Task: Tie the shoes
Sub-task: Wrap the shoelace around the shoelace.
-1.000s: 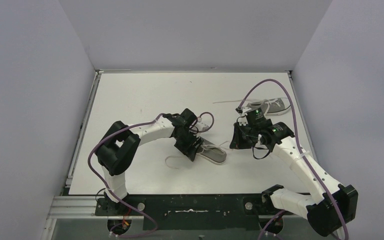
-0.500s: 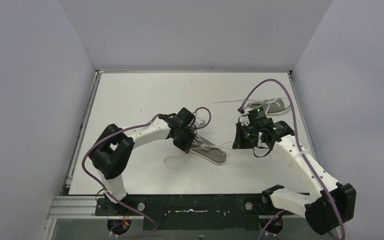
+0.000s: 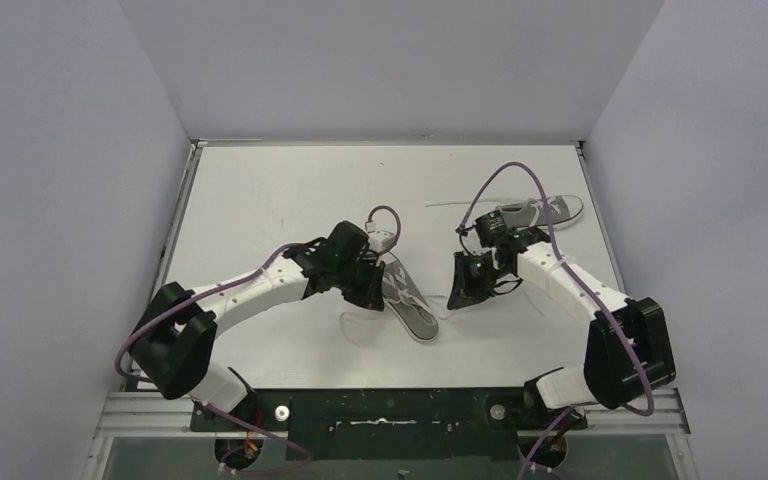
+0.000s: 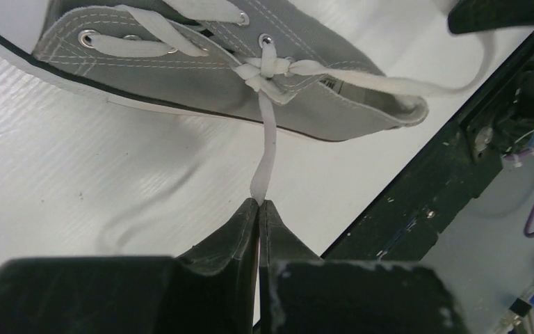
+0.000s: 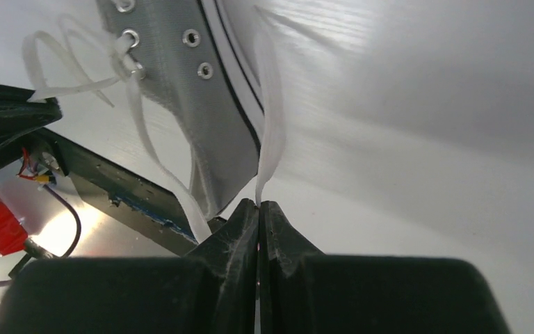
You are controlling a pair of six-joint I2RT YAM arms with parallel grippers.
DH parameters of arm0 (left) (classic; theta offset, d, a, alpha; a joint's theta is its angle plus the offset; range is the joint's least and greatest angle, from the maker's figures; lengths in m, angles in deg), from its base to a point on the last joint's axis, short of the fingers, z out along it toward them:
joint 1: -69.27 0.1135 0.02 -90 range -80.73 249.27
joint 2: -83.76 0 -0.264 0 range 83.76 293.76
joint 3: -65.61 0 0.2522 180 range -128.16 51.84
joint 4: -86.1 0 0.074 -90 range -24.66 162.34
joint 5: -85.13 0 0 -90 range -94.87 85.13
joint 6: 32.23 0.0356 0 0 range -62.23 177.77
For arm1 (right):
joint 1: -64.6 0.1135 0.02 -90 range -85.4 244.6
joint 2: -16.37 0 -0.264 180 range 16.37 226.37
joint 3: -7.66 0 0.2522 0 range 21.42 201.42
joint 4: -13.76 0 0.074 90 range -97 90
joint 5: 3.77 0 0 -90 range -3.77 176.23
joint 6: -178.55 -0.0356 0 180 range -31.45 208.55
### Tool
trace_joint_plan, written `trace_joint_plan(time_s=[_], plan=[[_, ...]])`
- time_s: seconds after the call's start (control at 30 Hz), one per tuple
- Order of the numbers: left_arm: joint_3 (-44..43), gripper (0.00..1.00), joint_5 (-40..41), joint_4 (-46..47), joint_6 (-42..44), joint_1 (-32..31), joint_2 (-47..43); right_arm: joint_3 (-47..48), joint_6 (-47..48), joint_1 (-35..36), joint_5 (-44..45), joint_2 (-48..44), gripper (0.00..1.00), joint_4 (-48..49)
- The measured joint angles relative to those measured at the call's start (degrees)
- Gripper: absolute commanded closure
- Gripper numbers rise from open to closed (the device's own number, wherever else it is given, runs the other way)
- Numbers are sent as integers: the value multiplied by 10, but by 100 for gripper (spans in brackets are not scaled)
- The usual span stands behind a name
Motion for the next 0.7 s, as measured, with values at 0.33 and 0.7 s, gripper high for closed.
trace_joint_plan(time_s=[0.33,0.7], plan=[[54,100,-24,179,-37,0,-31,80,-52,18,-56,-63,100,-3],[112,100,-23,339,92,-13,-32,118,-78,21,-99,-25,100,4]])
